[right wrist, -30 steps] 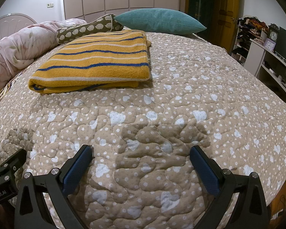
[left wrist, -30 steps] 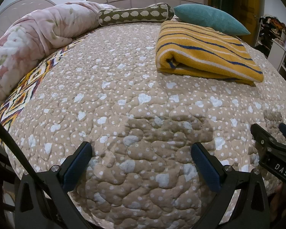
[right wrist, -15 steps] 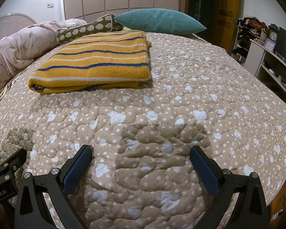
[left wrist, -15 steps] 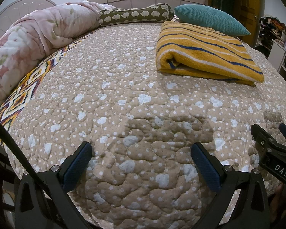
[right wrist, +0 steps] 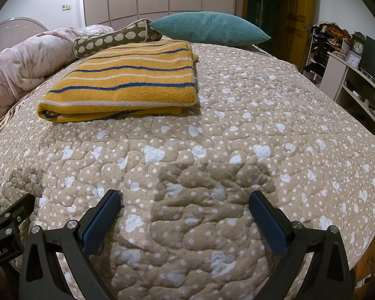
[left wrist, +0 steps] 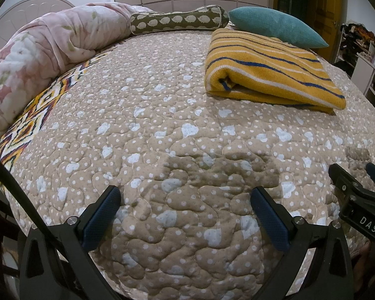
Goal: Fold small clothes
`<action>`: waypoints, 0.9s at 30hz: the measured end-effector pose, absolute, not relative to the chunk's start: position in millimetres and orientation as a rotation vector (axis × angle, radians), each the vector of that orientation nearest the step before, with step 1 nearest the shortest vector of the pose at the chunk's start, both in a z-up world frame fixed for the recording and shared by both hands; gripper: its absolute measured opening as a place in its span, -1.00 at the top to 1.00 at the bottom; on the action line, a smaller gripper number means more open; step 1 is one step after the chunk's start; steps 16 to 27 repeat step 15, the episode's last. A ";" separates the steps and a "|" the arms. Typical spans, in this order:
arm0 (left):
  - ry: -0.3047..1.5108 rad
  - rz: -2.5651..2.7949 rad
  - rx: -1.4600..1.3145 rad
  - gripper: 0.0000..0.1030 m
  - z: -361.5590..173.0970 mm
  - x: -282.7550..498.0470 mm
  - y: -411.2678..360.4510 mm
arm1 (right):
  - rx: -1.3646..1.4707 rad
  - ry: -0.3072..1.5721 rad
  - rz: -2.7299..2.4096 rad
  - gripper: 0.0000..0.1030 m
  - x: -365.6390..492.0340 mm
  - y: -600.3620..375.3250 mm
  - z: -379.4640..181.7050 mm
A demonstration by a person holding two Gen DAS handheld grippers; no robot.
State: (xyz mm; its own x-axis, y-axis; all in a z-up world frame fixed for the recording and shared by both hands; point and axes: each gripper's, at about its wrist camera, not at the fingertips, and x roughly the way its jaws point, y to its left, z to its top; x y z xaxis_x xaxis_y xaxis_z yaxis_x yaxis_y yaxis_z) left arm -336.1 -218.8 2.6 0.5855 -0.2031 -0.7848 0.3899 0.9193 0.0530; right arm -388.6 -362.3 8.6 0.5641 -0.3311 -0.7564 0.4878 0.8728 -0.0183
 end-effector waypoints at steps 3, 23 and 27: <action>0.880 -0.349 0.230 -1.00 2.6 -336.5 -218.9 | 0.201 0.842 -0.486 -1.00 -388.9 -362.1 8.6; 0.871 -0.357 0.230 -1.00 2.9 -336.0 -219.1 | 0.200 0.842 -0.486 -1.00 -389.1 -362.0 8.1; 0.871 -0.357 0.230 -1.00 2.9 -336.0 -219.1 | 0.200 0.842 -0.486 -1.00 -389.1 -362.0 8.1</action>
